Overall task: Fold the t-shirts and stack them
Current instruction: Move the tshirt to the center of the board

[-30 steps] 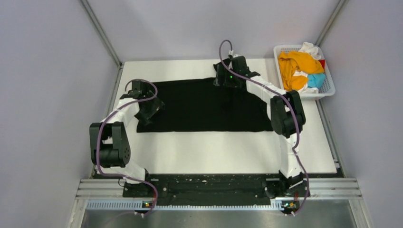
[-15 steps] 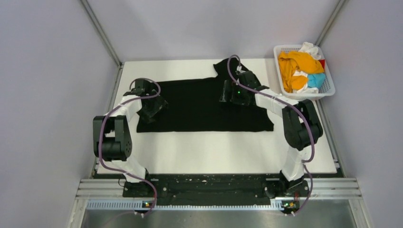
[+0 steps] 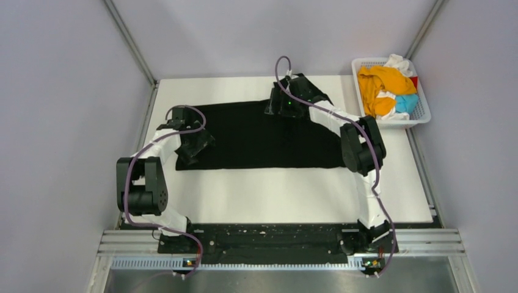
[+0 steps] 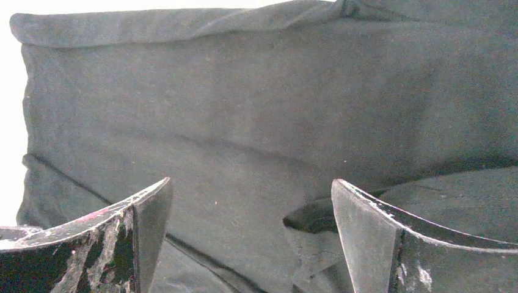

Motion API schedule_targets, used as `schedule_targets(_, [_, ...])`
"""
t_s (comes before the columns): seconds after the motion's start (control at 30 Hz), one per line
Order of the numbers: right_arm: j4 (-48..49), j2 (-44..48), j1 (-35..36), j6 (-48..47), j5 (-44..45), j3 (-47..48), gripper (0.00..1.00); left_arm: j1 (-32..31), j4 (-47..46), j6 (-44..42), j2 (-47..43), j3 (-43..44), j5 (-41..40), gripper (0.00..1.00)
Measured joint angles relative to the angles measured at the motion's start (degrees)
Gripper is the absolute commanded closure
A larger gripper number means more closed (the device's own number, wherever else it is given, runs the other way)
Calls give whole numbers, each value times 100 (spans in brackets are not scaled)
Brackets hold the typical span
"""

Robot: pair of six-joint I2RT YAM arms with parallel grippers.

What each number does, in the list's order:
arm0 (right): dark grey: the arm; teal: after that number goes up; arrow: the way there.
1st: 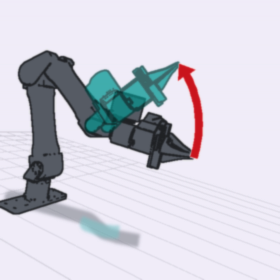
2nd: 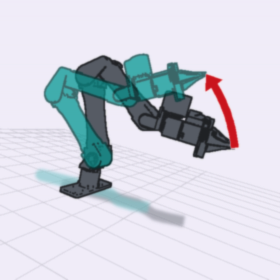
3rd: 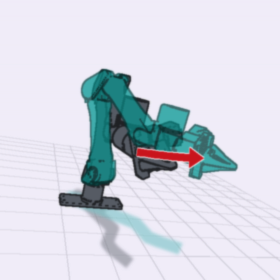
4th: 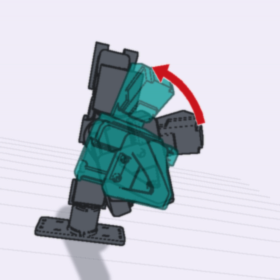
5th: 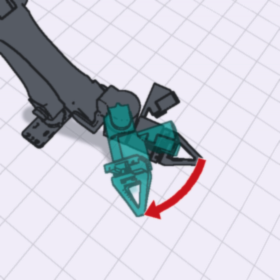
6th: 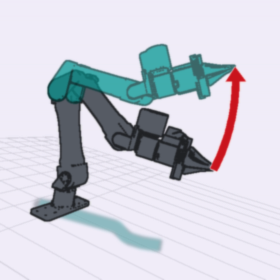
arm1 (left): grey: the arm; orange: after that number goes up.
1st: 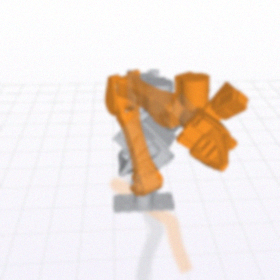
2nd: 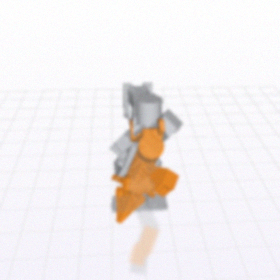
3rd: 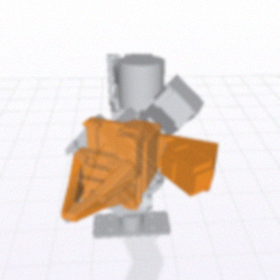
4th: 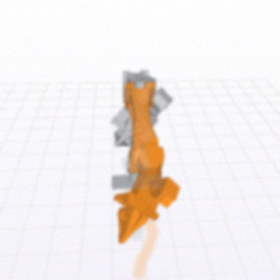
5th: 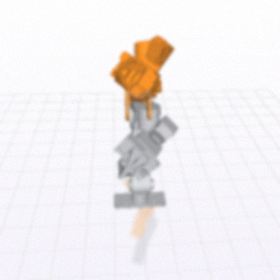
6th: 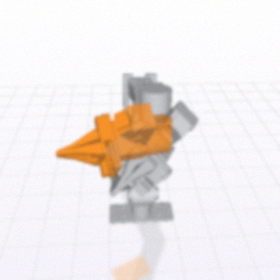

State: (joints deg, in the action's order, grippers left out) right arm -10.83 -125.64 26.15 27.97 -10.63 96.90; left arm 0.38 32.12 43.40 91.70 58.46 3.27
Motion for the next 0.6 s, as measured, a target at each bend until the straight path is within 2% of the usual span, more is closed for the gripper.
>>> schedule_targets(0.1, [33,125,0,-136,98,-42,1,0,-9,-66,-42,90,11,1])
schedule_targets(0.17, [68,382,0,-238,249,-402,1,0,-57,-96,-42,168,44,1])
schedule_targets(0.43, [15,2085,-61,-433,1023,-2892,1,0,-442,-162,610,682,308,1])
schedule_targets(0.6, [116,2520,-94,-457,1252,-3847,1,-142,-680,-179,1060,669,426,1])
